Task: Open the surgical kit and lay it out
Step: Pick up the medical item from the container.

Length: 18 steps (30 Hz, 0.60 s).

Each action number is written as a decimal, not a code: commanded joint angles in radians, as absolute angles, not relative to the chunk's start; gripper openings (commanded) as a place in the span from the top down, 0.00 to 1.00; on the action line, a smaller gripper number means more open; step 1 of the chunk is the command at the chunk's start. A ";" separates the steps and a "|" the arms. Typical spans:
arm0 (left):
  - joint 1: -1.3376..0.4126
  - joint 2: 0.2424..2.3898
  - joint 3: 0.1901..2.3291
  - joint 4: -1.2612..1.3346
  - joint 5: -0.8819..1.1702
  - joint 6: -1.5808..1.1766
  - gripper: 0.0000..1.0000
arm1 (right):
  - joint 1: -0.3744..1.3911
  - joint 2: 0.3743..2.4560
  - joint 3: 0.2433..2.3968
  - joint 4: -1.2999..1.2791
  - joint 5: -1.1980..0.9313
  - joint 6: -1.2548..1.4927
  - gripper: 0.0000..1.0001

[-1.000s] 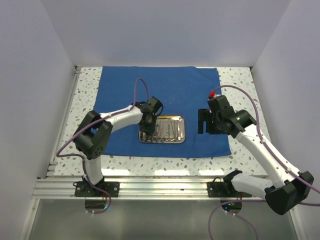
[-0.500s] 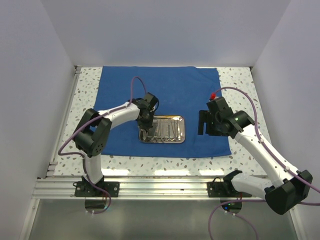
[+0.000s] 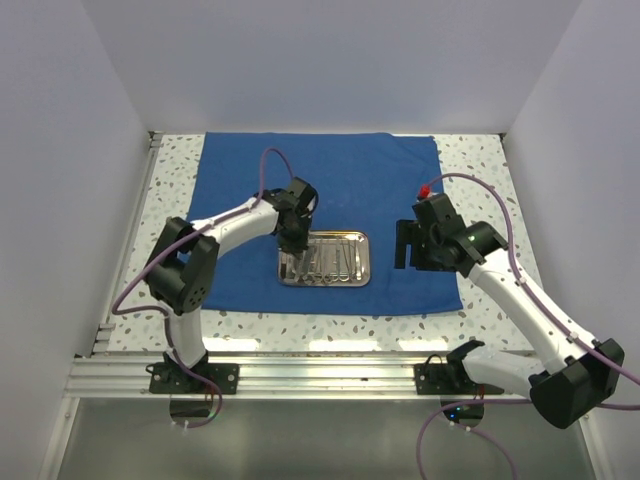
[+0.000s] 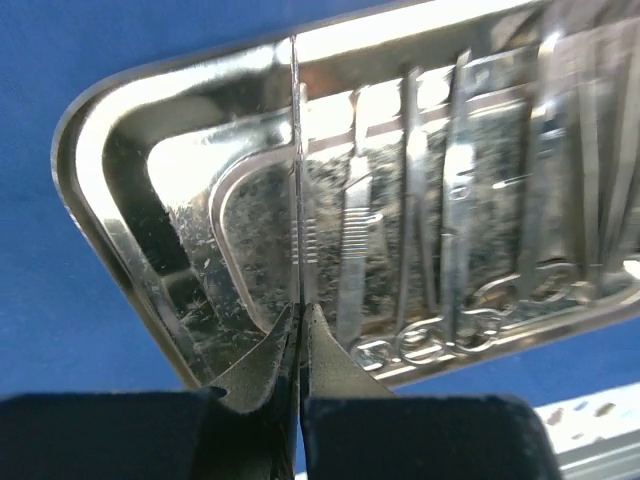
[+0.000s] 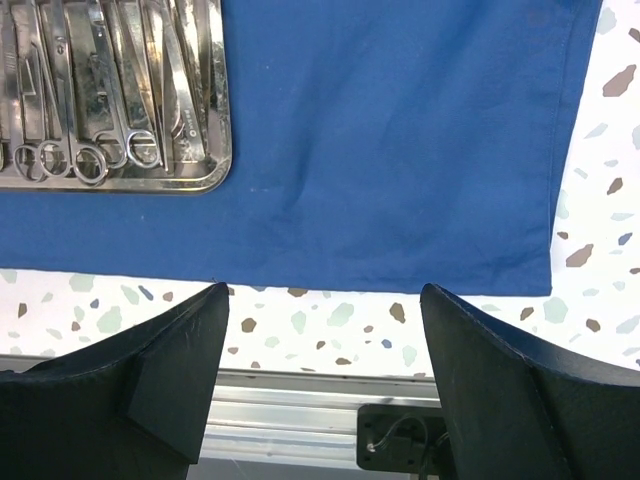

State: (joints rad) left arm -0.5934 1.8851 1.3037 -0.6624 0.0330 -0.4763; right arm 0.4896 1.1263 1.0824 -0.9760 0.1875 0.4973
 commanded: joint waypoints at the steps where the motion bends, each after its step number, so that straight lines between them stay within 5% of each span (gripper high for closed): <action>1: -0.595 1.848 1.443 -0.732 0.041 -0.471 1.00 | 0.488 1.126 1.069 -0.936 0.176 0.482 0.19; 12: -0.433 1.908 1.653 -0.759 0.052 -0.400 1.00 | 0.489 1.068 1.023 -0.936 0.184 0.503 0.20; 18: -0.305 2.117 1.952 -0.795 0.035 -0.325 1.00 | 0.488 1.020 0.999 -0.965 0.207 0.529 0.20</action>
State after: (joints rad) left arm -0.3458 2.0426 1.8278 -0.7712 0.0418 -0.3916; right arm 0.4896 1.0538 1.0073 -0.9531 0.1894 0.5053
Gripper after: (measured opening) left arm 0.009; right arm 0.807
